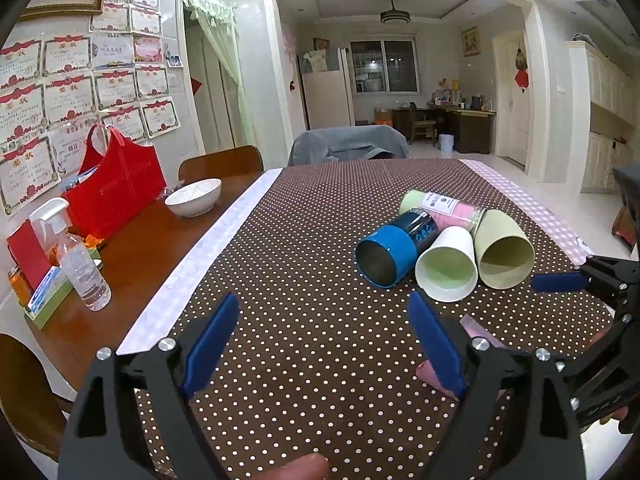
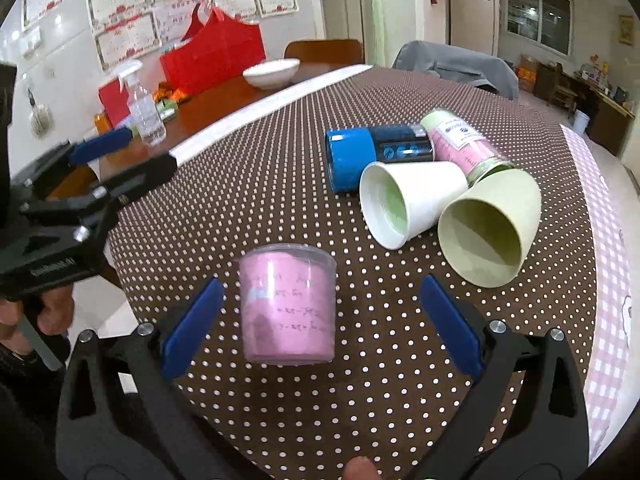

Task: Flip cup upside down
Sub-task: 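Lower the pink cup onto the tablecloth and open the right gripper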

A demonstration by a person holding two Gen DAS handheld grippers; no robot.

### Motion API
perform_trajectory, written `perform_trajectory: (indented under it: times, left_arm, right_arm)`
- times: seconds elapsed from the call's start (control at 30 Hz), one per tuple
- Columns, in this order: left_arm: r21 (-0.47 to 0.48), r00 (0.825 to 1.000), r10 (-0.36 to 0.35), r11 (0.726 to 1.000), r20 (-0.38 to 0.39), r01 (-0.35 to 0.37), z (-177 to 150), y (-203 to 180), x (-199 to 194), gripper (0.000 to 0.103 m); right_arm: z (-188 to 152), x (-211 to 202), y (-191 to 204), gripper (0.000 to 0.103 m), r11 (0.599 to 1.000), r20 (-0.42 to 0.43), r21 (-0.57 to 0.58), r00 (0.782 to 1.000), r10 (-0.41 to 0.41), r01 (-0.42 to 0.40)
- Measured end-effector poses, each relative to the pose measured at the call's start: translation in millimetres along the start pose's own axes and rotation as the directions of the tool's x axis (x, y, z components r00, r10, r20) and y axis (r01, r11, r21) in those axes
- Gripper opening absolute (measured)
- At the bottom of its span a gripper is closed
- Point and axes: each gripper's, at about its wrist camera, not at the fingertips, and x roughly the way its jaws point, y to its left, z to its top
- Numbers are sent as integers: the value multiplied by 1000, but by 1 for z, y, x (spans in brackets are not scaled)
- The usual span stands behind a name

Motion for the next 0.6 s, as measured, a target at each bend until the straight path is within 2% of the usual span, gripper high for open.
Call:
perform_trajectory:
  times: [0.33, 0.6]
  left_arm:
    - [12, 1000, -6, 1000, 24, 6, 4, 0, -8, 85]
    - [29, 999, -21, 999, 40, 20, 7, -2, -13, 85]
  right_arm:
    - [3, -32, -15, 97, 995, 108, 99, 994, -30, 20]
    - [1, -49, -22, 97, 988, 161, 149, 986, -53, 28]
